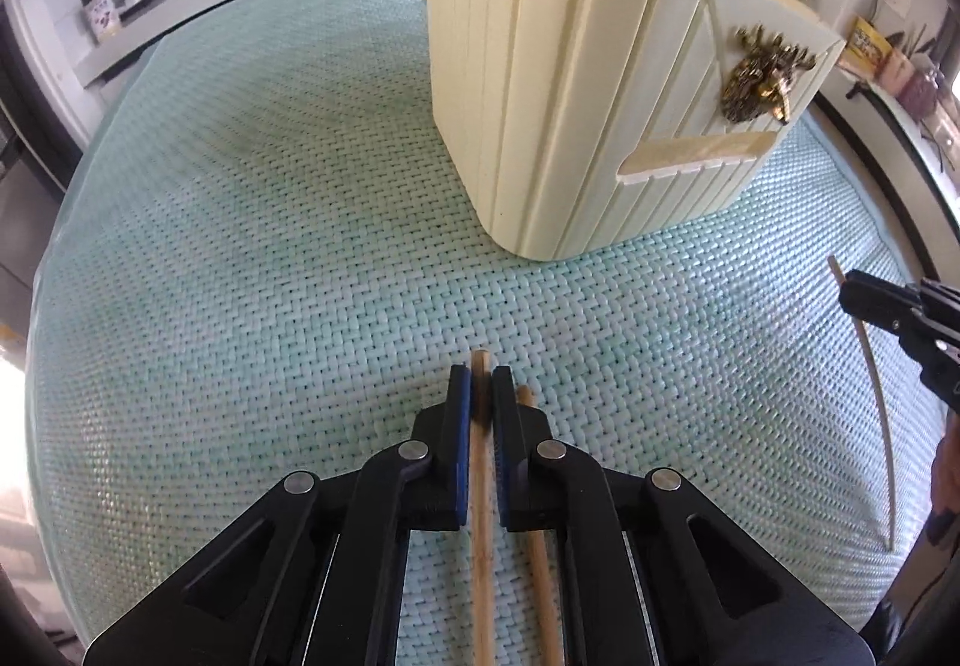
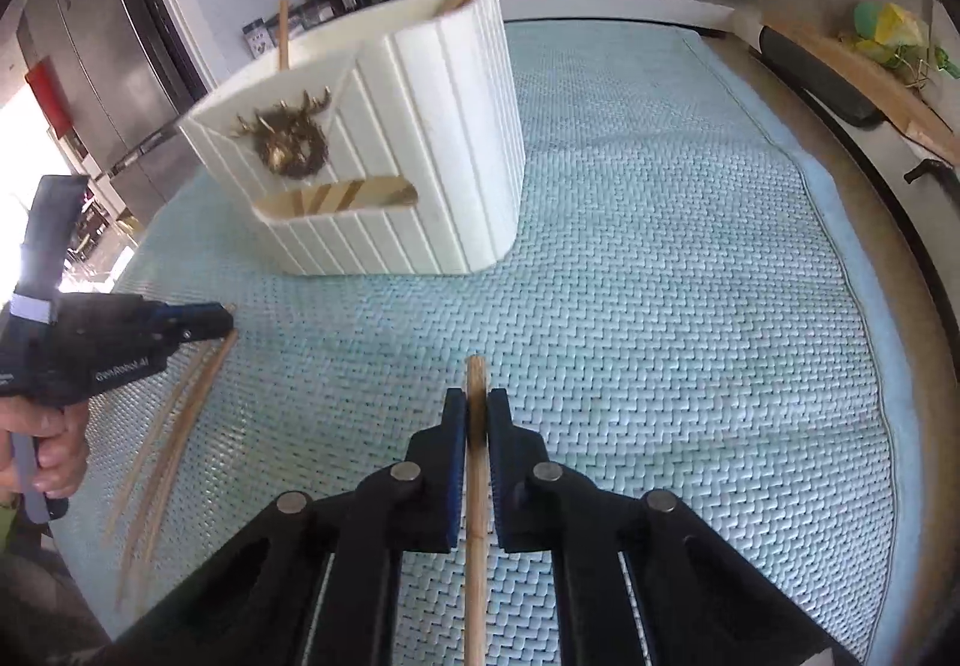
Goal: Organize utensils
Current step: 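Carry both chopsticks over the caddy and lower them inside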
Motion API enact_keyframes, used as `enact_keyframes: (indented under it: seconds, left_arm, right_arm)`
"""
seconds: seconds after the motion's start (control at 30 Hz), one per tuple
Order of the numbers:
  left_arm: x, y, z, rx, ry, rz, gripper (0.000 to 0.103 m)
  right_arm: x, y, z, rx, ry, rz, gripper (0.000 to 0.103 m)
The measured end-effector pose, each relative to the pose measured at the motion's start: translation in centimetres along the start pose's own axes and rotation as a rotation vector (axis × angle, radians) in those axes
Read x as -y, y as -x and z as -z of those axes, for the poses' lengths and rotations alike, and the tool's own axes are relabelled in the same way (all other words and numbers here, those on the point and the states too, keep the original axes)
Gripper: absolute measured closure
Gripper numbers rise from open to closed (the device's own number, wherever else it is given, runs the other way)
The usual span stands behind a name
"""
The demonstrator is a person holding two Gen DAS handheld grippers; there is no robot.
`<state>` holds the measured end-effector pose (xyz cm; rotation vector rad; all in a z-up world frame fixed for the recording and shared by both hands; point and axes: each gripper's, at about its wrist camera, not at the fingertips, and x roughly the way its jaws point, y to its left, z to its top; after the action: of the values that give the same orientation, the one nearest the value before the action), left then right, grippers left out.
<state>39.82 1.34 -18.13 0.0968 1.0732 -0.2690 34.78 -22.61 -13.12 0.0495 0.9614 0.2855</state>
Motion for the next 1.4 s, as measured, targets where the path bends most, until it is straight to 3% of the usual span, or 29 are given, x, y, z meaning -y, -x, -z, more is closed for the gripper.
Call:
enact_keyframes:
  seconds: [0.37,0.47,0.7,0.93,1.13,1.4]
  left_arm:
    - [-1.7,16.4,2.8,0.335,0.054,0.106,0.098]
    - [-0.6,19.1,2.8,0.415,0.070,0.112,0.099]
    - [-0.7,22.2,3.0,0.553,0.107,0.097,0.099]
    - [-0.6,23.3,2.4,0.602,0.142,0.124,0.099]
    - [-1.3,24.6,0.8,0.627,0.174,0.151,0.099]
    - [-2.1,27.3,-3.8,0.718,0.209,0.167,0.099]
  right_arm:
    - [-2.9,13.4,-0.3,0.295,0.036,-0.114,0.096]
    - [-3.6,16.3,0.2,0.369,0.062,-0.112,0.096]
    - [-6.3,20.7,1.9,0.491,0.115,-0.072,0.096]
    - [-7.2,22.3,1.5,0.538,0.139,-0.059,0.096]
    - [-7.9,23.6,0.3,0.568,0.161,-0.050,0.096]
    - [-8.8,25.0,-4.1,0.636,0.210,-0.025,0.096]
